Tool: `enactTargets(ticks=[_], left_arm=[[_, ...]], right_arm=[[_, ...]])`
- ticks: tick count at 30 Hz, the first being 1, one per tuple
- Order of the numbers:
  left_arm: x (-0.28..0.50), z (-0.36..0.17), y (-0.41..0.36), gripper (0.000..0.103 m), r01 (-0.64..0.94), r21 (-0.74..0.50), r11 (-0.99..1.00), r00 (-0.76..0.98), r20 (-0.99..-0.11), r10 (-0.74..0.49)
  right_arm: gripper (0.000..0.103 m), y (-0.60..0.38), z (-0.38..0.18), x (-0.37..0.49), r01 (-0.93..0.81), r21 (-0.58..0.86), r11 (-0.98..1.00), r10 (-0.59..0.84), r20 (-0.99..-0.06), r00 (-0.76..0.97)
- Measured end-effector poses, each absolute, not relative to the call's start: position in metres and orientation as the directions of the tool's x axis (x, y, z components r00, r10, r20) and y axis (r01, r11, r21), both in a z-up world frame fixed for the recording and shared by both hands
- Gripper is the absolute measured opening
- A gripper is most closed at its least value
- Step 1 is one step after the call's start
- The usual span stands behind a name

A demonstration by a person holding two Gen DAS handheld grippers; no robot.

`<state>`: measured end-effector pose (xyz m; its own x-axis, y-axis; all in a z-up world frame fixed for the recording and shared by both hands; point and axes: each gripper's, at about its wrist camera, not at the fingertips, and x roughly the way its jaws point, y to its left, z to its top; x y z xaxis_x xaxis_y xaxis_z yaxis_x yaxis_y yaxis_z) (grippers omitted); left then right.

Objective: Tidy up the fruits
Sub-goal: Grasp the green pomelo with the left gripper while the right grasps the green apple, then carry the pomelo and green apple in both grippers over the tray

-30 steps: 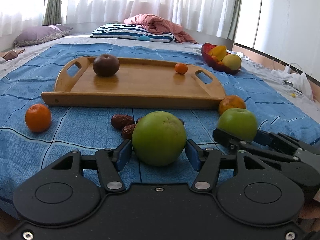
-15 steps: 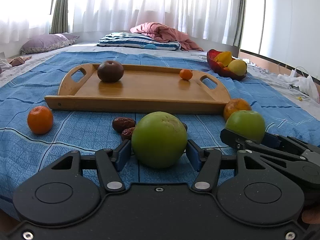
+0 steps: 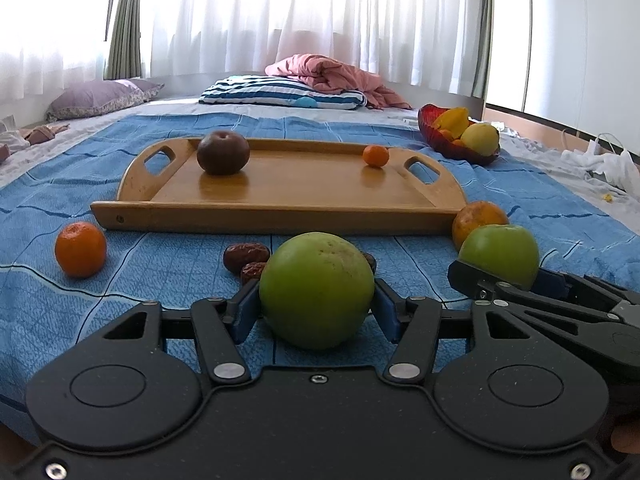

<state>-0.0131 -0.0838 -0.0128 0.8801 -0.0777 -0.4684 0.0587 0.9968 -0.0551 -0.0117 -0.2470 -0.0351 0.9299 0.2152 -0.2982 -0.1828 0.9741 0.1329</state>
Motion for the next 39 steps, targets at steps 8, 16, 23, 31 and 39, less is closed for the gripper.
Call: enactTargets(ticks=[8, 16, 23, 31, 39], left_arm=[[-0.015, -0.008, -0.085, 0.056, 0.072, -0.035, 0.997, 0.874, -0.480, -0.080], [-0.018, -0.002, -0.078, 0.056, 0.085, -0.050, 0.995, 0.872, -0.479, -0.098], [-0.014, 0.015, -0.071, 0.056, 0.089, -0.039, 0.995, 0.890, -0.445, -0.097], [0.008, 0.043, -0.049, 0.056, 0.056, -0.048, 0.997, 0.912, -0.404, -0.070], [0.041, 0.065, -0.018, 0.056, 0.024, -0.077, 0.997, 0.915, -0.400, -0.053]], right_arm=[[0.059, -0.247, -0.035, -0.012, -0.183, 0.140, 0.973, 0.217, -0.291, 0.932], [0.059, -0.244, -0.030, -0.012, -0.192, 0.149, 0.970, 0.228, -0.284, 0.932], [0.059, -0.241, -0.017, -0.007, -0.197, 0.157, 0.968, 0.234, -0.267, 0.935], [0.059, -0.235, 0.003, 0.017, -0.178, 0.190, 0.965, 0.223, -0.246, 0.943], [0.059, -0.228, 0.024, 0.057, -0.149, 0.193, 0.970, 0.194, -0.242, 0.951]])
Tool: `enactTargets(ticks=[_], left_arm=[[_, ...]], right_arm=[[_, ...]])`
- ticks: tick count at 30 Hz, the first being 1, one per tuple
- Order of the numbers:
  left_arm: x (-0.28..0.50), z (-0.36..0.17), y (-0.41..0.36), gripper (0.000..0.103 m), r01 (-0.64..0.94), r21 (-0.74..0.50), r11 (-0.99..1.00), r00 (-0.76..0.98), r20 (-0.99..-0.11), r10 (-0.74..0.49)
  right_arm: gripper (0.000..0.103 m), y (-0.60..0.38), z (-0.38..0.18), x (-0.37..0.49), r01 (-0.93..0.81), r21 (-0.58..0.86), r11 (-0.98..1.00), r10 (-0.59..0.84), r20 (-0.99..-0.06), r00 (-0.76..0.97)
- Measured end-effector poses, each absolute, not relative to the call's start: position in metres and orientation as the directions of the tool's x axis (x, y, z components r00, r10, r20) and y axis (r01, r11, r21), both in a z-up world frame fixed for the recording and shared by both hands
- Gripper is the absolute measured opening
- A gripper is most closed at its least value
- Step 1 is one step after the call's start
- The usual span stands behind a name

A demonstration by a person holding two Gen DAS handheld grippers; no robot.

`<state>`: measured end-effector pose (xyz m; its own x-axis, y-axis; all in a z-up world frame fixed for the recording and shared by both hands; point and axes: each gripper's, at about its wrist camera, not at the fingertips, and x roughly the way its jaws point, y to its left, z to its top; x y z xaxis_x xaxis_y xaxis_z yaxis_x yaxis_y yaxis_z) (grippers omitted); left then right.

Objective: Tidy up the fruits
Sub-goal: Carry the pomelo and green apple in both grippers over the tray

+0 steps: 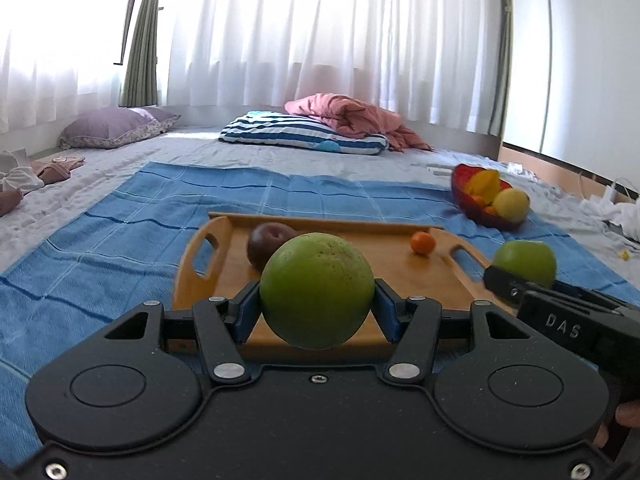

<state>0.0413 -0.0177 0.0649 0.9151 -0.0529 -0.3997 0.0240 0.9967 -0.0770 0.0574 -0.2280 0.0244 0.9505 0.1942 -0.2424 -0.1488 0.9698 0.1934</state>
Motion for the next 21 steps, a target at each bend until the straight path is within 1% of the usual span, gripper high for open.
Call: enactTargets(ticks=[8, 16, 21], left_arm=[[0.089, 0.058, 0.009, 0.056, 0.008, -0.147, 0.989, 0.877, -0.474, -0.077], [0.137, 0.035, 0.016, 0.056, -0.020, -0.174, 0.985, 0.823, -0.561, -0.083], [0.158, 0.025, 0.018, 0.056, -0.042, -0.173, 0.984, 0.820, -0.569, -0.065]], right_arm=[[0.059, -0.238, 0.028, 0.105, -0.111, 0.247, 0.963, 0.181, -0.284, 0.942], [0.059, -0.233, 0.026, 0.153, -0.113, 0.199, 0.974, 0.181, -0.370, 0.911], [0.059, -0.229, 0.017, 0.181, -0.113, 0.179, 0.977, 0.182, -0.438, 0.880]])
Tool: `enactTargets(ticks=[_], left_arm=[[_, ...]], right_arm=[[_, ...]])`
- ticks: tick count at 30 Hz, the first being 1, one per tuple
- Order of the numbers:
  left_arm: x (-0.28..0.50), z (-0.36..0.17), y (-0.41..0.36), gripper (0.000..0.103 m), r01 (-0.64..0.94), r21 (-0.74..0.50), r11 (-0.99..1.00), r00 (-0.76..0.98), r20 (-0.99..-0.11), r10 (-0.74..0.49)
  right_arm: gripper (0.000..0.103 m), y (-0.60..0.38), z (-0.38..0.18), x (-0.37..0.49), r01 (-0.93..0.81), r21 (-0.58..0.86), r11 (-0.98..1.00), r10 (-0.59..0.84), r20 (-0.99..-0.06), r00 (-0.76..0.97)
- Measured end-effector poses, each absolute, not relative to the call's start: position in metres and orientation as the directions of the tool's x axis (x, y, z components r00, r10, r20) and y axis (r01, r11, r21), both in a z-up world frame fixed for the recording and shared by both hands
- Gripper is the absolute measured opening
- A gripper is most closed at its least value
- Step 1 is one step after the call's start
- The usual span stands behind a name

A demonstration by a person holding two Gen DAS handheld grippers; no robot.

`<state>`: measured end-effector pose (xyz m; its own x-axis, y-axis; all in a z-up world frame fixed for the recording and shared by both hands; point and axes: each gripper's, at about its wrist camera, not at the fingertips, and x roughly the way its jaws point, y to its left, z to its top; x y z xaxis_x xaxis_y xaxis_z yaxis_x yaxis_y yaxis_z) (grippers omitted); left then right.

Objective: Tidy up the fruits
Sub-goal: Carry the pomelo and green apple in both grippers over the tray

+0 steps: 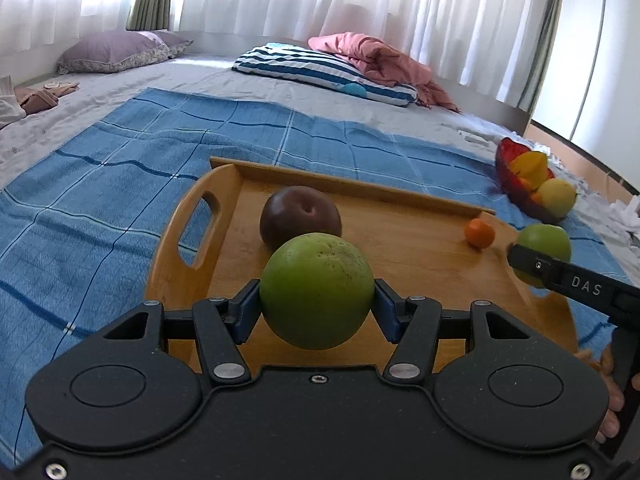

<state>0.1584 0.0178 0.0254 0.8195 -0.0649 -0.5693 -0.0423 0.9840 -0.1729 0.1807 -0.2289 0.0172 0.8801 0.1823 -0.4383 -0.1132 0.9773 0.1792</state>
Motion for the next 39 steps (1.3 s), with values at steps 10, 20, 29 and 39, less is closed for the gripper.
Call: enactTargets(ticks=[10, 20, 29, 39], left_arm=[[0.190, 0.017, 0.022, 0.056, -0.078, -0.190, 0.979, 0.804, -0.592, -0.051], [0.212, 0.014, 0.023, 0.056, -0.090, -0.203, 0.975, 0.791, -0.610, -0.054], [0.236, 0.017, 0.028, 0.056, -0.138, -0.209, 0.968, 0.785, -0.619, -0.022], [0.242, 0.011, 0.027, 0.056, -0.143, -0.198, 0.970, 0.776, -0.630, -0.014]], right_arm=[[0.059, -0.228, 0.017, 0.193, -0.110, 0.195, 0.975, 0.197, -0.514, 0.835], [0.059, -0.235, 0.019, 0.212, -0.088, 0.262, 0.961, 0.226, -0.565, 0.794], [0.059, -0.226, 0.029, 0.224, -0.121, 0.194, 0.973, 0.213, -0.574, 0.790], [0.059, -0.223, 0.020, 0.238, -0.111, 0.153, 0.982, 0.184, -0.636, 0.749]])
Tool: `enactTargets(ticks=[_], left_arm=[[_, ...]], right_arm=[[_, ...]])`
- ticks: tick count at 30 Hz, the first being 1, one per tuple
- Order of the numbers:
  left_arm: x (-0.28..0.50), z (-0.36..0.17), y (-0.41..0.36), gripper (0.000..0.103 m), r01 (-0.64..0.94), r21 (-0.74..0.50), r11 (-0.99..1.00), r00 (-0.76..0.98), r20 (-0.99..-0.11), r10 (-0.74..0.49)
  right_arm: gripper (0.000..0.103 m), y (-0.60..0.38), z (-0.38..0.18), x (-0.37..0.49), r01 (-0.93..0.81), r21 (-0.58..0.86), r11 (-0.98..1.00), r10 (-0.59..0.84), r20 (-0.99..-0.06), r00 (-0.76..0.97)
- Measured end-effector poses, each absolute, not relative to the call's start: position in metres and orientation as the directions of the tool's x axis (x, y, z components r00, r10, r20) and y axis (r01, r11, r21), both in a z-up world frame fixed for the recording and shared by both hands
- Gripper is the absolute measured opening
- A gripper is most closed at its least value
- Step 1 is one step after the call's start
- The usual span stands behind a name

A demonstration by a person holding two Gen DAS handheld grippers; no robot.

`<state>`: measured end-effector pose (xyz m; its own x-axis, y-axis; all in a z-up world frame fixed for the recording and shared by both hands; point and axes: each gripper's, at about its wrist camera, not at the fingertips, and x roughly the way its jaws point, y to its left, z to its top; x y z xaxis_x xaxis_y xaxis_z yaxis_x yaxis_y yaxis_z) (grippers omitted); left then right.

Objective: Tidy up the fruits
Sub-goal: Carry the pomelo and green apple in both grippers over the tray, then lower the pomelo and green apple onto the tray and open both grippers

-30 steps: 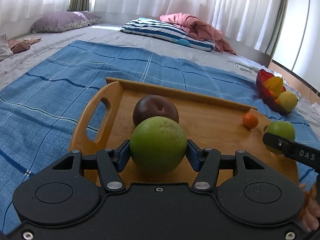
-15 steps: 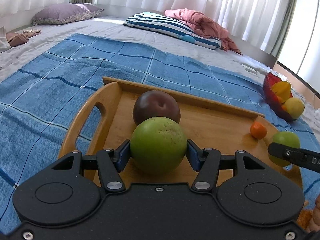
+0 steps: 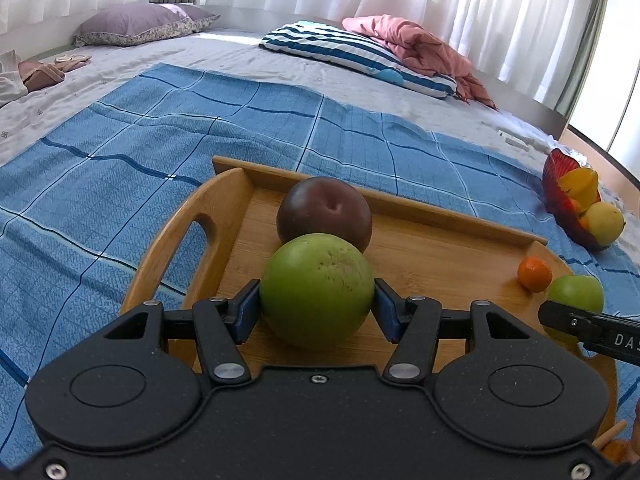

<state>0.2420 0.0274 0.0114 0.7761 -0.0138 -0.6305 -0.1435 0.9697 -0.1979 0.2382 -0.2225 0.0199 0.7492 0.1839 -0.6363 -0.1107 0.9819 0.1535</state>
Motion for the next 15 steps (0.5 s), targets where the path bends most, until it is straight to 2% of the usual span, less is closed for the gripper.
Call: enactTargets(ticks=[15], left_arm=[[0.2358, 0.0121, 0.0252, 0.056, -0.126, -0.179, 0.976, 0.779, -0.627, -0.014]], right_arm=[[0.060, -0.2247, 0.0149, 0.2385, -0.109, 0.164, 0.980, 0.190, -0.647, 0.739]])
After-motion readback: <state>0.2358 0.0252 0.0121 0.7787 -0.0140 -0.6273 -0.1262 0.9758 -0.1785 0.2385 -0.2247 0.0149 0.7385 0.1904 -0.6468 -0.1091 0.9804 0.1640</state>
